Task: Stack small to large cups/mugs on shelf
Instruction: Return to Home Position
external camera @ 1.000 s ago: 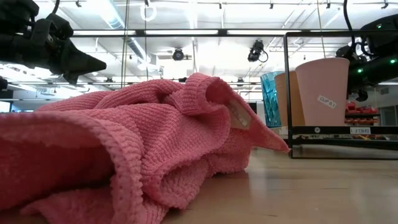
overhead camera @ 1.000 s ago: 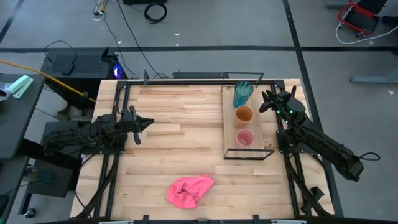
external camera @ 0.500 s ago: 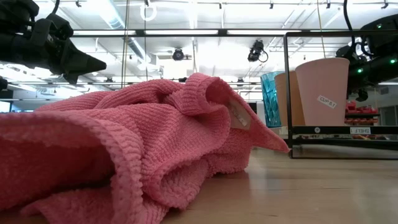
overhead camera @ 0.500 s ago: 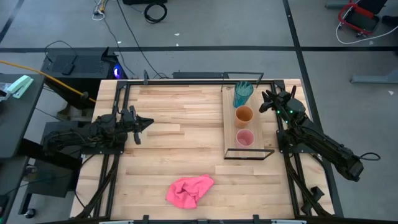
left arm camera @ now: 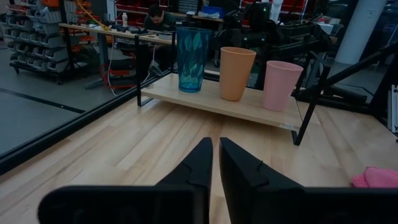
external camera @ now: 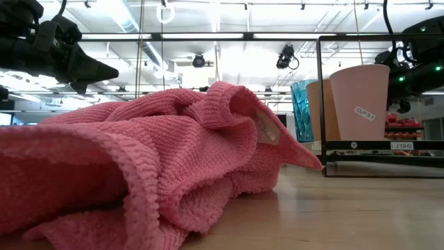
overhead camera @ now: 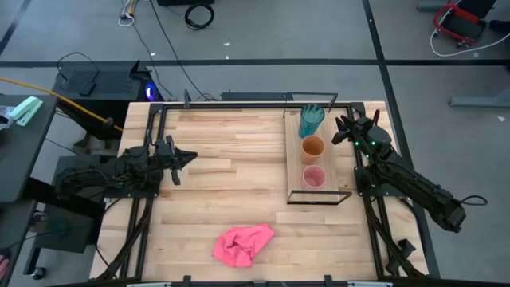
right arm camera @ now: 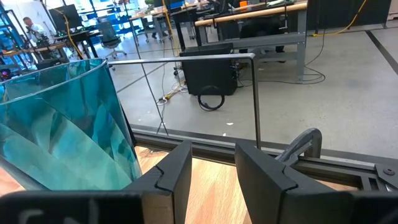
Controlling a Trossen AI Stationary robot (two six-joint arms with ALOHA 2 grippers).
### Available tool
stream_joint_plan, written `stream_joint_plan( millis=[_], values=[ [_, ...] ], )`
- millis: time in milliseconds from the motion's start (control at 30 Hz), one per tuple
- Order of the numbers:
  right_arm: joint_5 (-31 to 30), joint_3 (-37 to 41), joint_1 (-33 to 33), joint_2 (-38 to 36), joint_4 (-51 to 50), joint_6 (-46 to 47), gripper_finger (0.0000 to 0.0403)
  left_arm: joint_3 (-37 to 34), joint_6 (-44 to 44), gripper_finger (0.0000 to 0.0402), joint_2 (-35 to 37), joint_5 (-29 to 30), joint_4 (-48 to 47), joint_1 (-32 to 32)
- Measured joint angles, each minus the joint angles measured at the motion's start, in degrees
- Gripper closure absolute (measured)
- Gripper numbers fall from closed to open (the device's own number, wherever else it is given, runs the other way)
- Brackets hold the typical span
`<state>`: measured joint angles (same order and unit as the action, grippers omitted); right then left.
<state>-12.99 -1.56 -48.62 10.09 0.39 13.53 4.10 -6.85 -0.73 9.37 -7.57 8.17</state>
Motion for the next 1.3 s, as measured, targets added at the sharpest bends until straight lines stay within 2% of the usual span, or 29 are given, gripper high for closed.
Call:
stream_joint_plan(
  millis=[1300],
  values=[
    [0.0,0.0,0.0,0.0,0.0,0.0,0.0273,0.0,0.0,0.0365,0.0,0.0,0.0,0.0]
  ],
)
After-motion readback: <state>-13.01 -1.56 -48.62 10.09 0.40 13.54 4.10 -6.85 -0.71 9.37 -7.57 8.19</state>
